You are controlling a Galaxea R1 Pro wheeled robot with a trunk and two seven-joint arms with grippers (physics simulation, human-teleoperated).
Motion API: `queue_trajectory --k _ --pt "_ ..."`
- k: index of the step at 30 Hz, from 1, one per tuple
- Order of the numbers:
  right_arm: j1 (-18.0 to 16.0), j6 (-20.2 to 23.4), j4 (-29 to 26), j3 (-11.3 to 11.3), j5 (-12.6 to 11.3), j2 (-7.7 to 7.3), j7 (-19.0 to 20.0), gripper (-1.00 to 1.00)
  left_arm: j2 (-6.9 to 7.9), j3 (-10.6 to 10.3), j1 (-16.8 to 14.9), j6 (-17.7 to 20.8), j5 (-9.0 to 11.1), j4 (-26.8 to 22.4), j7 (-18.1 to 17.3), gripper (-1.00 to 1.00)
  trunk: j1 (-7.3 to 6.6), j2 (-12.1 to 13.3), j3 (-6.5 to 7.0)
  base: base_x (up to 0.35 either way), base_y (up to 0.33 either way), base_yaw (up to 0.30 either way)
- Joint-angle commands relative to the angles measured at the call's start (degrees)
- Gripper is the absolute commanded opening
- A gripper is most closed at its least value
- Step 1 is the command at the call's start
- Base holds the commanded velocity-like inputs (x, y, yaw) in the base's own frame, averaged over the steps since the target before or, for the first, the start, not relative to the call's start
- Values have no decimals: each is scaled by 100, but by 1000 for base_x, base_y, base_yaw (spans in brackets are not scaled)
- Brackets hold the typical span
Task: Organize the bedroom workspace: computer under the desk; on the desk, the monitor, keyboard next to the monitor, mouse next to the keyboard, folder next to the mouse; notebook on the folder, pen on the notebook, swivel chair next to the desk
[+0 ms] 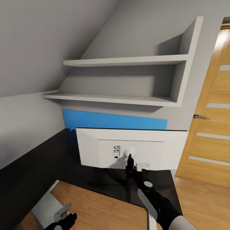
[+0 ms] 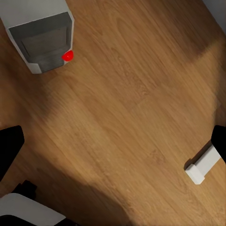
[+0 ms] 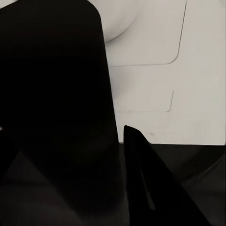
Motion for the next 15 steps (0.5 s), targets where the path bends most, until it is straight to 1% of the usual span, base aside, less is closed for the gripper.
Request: queue_trajectory --k 1,6,15 --pt "-8 -4 -16 19 -31 -3 -44 -100 -2 3 -4 16 52 -10 40 100 3 -12 -11 0 0 0" --pt "-8 -146 -16 19 -30 -3 -50 -100 -2 3 -4 16 52 -3 40 100 3 -12 -11 0 0 0" --pt "-8 -183 -16 19 -23 -4 -52 -100 -2 3 -4 16 52 -1 40 100 3 -12 -11 0 0 0"
